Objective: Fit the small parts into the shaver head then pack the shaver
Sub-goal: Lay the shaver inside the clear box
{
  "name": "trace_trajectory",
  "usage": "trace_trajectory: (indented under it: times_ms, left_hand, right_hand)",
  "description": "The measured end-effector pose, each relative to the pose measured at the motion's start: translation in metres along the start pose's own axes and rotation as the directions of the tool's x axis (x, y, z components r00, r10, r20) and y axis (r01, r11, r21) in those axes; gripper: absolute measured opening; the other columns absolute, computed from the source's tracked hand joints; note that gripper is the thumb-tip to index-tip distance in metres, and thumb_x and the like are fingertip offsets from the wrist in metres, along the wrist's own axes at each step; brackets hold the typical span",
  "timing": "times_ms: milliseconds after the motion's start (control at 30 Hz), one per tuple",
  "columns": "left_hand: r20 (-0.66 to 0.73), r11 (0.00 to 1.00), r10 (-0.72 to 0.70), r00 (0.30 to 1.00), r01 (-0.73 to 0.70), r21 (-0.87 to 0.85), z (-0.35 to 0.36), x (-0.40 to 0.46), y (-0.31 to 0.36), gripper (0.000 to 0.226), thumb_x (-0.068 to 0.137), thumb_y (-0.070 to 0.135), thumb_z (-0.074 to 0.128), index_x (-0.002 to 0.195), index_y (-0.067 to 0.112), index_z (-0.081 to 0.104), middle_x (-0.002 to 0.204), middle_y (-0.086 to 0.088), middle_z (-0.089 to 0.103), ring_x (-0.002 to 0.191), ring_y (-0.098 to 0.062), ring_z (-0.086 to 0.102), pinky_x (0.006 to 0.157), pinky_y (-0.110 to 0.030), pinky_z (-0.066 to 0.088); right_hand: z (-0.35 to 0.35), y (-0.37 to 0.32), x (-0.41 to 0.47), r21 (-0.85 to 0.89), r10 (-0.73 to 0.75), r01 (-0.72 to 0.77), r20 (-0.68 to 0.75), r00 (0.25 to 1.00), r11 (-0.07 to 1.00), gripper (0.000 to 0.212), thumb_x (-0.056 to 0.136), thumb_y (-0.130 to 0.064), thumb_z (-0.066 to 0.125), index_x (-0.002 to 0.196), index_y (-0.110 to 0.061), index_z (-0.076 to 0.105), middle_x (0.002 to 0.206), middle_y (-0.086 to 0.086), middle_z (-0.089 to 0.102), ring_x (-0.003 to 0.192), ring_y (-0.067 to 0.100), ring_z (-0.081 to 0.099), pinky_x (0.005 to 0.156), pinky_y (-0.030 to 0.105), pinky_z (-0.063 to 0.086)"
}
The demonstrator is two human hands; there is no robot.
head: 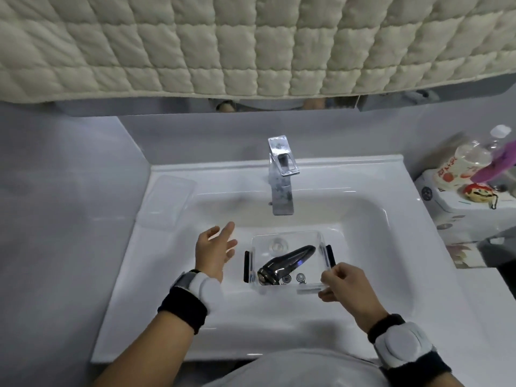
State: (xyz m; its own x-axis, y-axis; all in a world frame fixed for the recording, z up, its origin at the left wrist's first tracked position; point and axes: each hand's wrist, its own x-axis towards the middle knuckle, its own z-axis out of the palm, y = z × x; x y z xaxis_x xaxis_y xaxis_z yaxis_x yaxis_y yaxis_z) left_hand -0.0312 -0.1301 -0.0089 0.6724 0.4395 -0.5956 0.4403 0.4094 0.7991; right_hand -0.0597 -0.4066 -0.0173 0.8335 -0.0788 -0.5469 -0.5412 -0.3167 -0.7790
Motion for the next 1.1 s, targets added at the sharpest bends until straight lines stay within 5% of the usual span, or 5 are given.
trace_trajectory:
  times_ms: [133, 300, 467, 767, 1100]
  left_hand:
    - [0.027, 0.923, -0.240, 0.970, 0.237, -0.303, -0.034, 0.034, 0.012, 0.047, 0.078, 0.040, 0.078, 0.108, 0.011, 0.056, 0.113, -0.008, 0.056, 0.083, -0.018, 0.062, 0.067, -0.028, 0.052]
    - [0.106, 0.736, -0.345, 0.933, 0.339, -0.586, -0.058, 0.068, 0.031, 0.080, 0.083, 0.047, 0.070, 0.144, 0.019, 0.028, 0.116, -0.011, 0.050, 0.099, -0.021, 0.058, 0.088, -0.032, 0.052]
    - [0.132, 0.611, -0.378, 0.916, 0.354, -0.709, -0.068, 0.094, 0.046, 0.059, 0.091, 0.041, 0.062, 0.137, 0.007, 0.044, 0.097, -0.010, 0.060, 0.090, -0.018, 0.061, 0.086, -0.026, 0.051]
    - [-0.035, 0.885, -0.239, 0.970, 0.203, -0.419, -0.060, 0.095, 0.034, 0.022, 0.096, 0.026, 0.047, 0.077, 0.016, 0.049, 0.084, 0.001, 0.058, 0.072, -0.013, 0.057, 0.061, -0.021, 0.043]
    - [0.107, 0.983, -0.141, 0.984, 0.152, -0.103, -0.040, 0.028, 0.016, 0.023, 0.096, 0.028, 0.054, 0.077, 0.016, 0.052, 0.082, -0.004, 0.064, 0.071, -0.019, 0.059, 0.064, -0.027, 0.043]
  right_hand:
    - [0.010, -0.006, 0.003, -0.017, -0.025, 0.025, 0.023, 0.999, 1.000, 0.011, 0.084, -0.004, 0.065, 0.079, 0.000, 0.057, 0.068, 0.014, 0.058, 0.061, 0.034, 0.073, 0.074, 0.053, 0.062]
    - [0.017, -0.012, 0.002, -0.041, -0.029, 0.030, 0.028, 0.999, 0.999, 0.009, 0.085, -0.002, 0.064, 0.080, 0.002, 0.058, 0.068, 0.013, 0.060, 0.068, 0.042, 0.073, 0.072, 0.051, 0.062]
    - [0.016, -0.014, -0.001, -0.051, -0.013, 0.014, 0.011, 1.000, 0.999, 0.010, 0.086, -0.003, 0.065, 0.081, 0.003, 0.058, 0.069, 0.013, 0.061, 0.067, 0.039, 0.074, 0.072, 0.050, 0.063]
    - [0.013, -0.010, -0.003, -0.003, -0.015, 0.015, -0.020, 1.000, 1.000, 0.012, 0.083, -0.002, 0.064, 0.076, -0.002, 0.055, 0.066, 0.010, 0.058, 0.060, 0.033, 0.072, 0.071, 0.051, 0.063]
    - [0.003, 0.007, 0.003, 0.047, 0.002, 0.000, -0.053, 0.999, 0.999, 0.010, 0.085, -0.004, 0.064, 0.079, -0.001, 0.056, 0.067, 0.012, 0.056, 0.065, 0.040, 0.074, 0.068, 0.045, 0.064]
